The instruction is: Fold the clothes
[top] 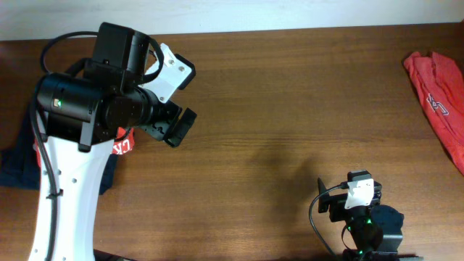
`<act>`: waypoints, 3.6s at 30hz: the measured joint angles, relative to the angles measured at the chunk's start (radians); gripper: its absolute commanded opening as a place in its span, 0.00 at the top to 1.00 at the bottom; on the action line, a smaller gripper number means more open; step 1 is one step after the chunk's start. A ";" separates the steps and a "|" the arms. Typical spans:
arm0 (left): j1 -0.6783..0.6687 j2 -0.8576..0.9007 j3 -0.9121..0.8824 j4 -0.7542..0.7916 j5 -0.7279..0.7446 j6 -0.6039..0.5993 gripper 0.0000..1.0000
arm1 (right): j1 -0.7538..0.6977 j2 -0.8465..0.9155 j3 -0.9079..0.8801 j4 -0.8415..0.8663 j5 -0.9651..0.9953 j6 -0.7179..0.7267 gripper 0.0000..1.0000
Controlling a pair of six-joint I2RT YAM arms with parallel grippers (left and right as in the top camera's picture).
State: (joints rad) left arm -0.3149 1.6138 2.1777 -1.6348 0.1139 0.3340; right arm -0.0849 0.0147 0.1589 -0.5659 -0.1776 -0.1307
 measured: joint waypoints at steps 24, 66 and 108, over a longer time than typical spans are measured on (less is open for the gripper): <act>0.123 -0.222 -0.216 0.444 0.039 -0.001 0.01 | 0.001 0.000 0.000 0.002 0.000 0.000 0.01; 0.267 -1.598 -2.061 1.271 0.085 -0.001 0.01 | 0.001 -0.004 0.000 0.003 0.000 0.000 0.01; 0.267 -1.599 -2.064 1.287 0.092 -0.001 0.01 | 0.001 -0.004 0.000 0.003 0.000 0.000 0.01</act>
State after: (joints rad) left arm -0.0479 0.0147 0.1139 -0.3481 0.2062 0.3328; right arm -0.0841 0.0109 0.1585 -0.5629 -0.1776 -0.1307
